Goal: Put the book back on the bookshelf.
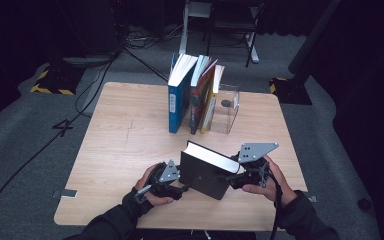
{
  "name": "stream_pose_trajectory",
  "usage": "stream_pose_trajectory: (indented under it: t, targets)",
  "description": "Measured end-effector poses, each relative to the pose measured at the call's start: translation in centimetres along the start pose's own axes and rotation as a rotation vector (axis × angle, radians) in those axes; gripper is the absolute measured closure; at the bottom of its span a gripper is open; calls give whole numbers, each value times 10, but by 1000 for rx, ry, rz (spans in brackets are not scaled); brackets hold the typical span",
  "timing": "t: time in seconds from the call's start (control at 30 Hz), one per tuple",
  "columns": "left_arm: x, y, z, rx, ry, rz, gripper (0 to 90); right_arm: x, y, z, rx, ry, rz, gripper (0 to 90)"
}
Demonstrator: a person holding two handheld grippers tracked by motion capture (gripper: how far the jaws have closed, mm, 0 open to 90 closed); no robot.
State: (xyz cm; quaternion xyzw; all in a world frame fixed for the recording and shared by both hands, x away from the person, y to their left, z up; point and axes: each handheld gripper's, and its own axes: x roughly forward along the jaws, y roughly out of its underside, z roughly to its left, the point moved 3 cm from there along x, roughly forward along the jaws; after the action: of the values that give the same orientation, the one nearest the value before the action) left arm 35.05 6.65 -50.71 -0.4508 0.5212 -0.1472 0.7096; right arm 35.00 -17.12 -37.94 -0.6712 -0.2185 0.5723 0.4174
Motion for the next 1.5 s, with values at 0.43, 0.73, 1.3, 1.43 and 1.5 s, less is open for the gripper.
stream_pose_trajectory:
  t: [0.43, 0.73, 1.3, 1.43, 1.5]
  targets:
    - [-24, 31, -3, -21, 21, 135, 232, 11, -13, 0, -27, -6, 72, 422]
    - [-27, 42, 3, -23, -11, 144, 222, 11, -13, -2, -20, -8, 69, 449]
    - [-19, 40, 12, -60, 29, 156, 152, 7, -13, -2, -44, 24, 60, 508]
    - [-19, 39, 13, -60, 30, 156, 152, 7, -14, -3, -38, 29, 52, 515]
    - [-19, 39, 13, -58, 31, 156, 152, 7, -15, -4, -31, 36, 56, 519]
